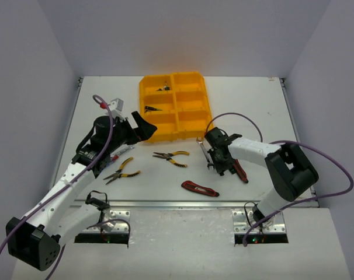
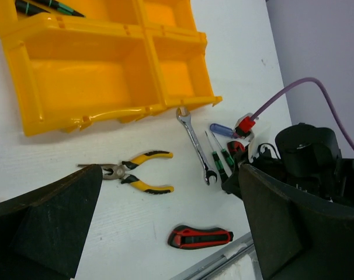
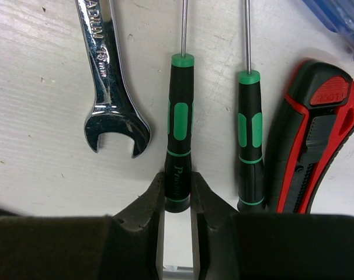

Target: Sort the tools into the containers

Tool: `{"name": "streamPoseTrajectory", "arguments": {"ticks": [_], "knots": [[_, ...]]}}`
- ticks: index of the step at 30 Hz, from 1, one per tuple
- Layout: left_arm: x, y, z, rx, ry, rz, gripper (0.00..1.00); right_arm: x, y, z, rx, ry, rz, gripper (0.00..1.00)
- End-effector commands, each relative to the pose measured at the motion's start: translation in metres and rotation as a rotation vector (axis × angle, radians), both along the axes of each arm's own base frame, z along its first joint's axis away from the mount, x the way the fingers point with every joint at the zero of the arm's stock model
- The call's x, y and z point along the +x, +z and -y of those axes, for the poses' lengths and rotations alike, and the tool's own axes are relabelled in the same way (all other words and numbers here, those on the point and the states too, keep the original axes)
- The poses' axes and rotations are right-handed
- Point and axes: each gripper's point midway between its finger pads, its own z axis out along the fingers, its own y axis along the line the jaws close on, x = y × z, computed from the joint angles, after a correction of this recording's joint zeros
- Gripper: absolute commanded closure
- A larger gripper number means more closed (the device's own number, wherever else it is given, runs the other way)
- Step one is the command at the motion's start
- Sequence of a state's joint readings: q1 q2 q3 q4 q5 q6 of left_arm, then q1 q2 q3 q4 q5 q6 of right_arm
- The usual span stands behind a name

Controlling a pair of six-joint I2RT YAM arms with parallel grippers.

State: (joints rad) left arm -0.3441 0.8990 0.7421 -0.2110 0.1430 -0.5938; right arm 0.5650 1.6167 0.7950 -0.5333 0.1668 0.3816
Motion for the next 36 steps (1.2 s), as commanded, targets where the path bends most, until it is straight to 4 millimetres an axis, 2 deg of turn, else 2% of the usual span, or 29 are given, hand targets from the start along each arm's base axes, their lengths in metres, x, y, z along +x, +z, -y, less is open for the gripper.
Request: {"name": "streamPoseTrajectory", "arguments": {"ticks": [1, 4, 6, 7, 9, 10, 11, 12, 13, 15, 17, 19, 23, 26, 27, 29, 32, 36], "knots": [[-0.006, 0.02, 0.012, -0.047, -0.063, 0.071, 0.0, 0.01, 0.019, -0.012, 0.061, -0.042, 0.042, 0.9], [-0.008, 0.017, 0.024, -0.086, -0.093, 0.066, 0.0, 0.014, 0.044, -0.009, 0.066, -0.072, 0.095, 0.93], [-0.012, 0.013, 0.041, -0.129, -0.147, 0.06, 0.0, 0.017, 0.063, -0.012, 0.102, -0.068, 0.141, 0.96], [-0.012, 0.017, 0.054, -0.182, -0.189, 0.084, 0.0, 0.019, 0.076, -0.017, 0.144, -0.052, 0.182, 0.96], [-0.023, 0.021, 0.079, -0.254, -0.281, 0.096, 0.0, 0.022, 0.094, -0.033, 0.244, 0.004, 0.237, 1.0], [-0.024, 0.016, 0.088, -0.285, -0.308, 0.078, 0.0, 0.023, 0.103, -0.051, 0.339, 0.056, 0.272, 1.0], [-0.024, 0.028, 0.098, -0.356, -0.331, 0.105, 0.0, 0.025, 0.113, -0.059, 0.386, 0.08, 0.309, 1.0], [-0.029, 0.021, 0.11, -0.382, -0.37, 0.084, 0.0, 0.021, 0.131, -0.076, 0.503, 0.14, 0.345, 1.0], [-0.031, 0.024, 0.119, -0.405, -0.397, 0.092, 0.0, 0.02, 0.146, -0.085, 0.571, 0.175, 0.384, 1.0], [-0.032, 0.038, 0.133, -0.449, -0.445, 0.128, 0.02, 0.01, 0.167, -0.103, 0.694, 0.25, 0.4, 1.0], [-0.035, 0.039, 0.151, -0.46, -0.495, 0.133, 0.03, 0.002, 0.188, -0.114, 0.783, 0.31, 0.416, 1.0], [-0.037, 0.04, 0.164, -0.46, -0.522, 0.134, 0.07, -0.002, 0.199, -0.117, 0.812, 0.332, 0.417, 1.0], [-0.032, 0.046, 0.173, -0.473, -0.518, 0.153, 0.19, -0.009, 0.209, -0.123, 0.859, 0.359, 0.402, 1.0], [-0.027, 0.048, 0.18, -0.47, -0.528, 0.158, 0.38, -0.013, 0.213, -0.126, 0.882, 0.374, 0.385, 1.0], [-0.025, 0.047, 0.182, -0.467, -0.531, 0.158, 0.45, -0.014, 0.214, -0.128, 0.892, 0.378, 0.381, 1.0], [-0.024, 0.05, 0.187, -0.467, -0.548, 0.158, 0.76, -0.014, 0.216, -0.129, 0.903, 0.378, 0.385, 1.0], [-0.025, 0.046, 0.193, -0.457, -0.571, 0.142, 1.0, -0.009, 0.221, -0.129, 0.899, 0.366, 0.408, 1.0], [-0.024, 0.035, 0.196, -0.435, -0.583, 0.119, 1.0, -0.004, 0.228, -0.129, 0.897, 0.358, 0.426, 1.0]]}}
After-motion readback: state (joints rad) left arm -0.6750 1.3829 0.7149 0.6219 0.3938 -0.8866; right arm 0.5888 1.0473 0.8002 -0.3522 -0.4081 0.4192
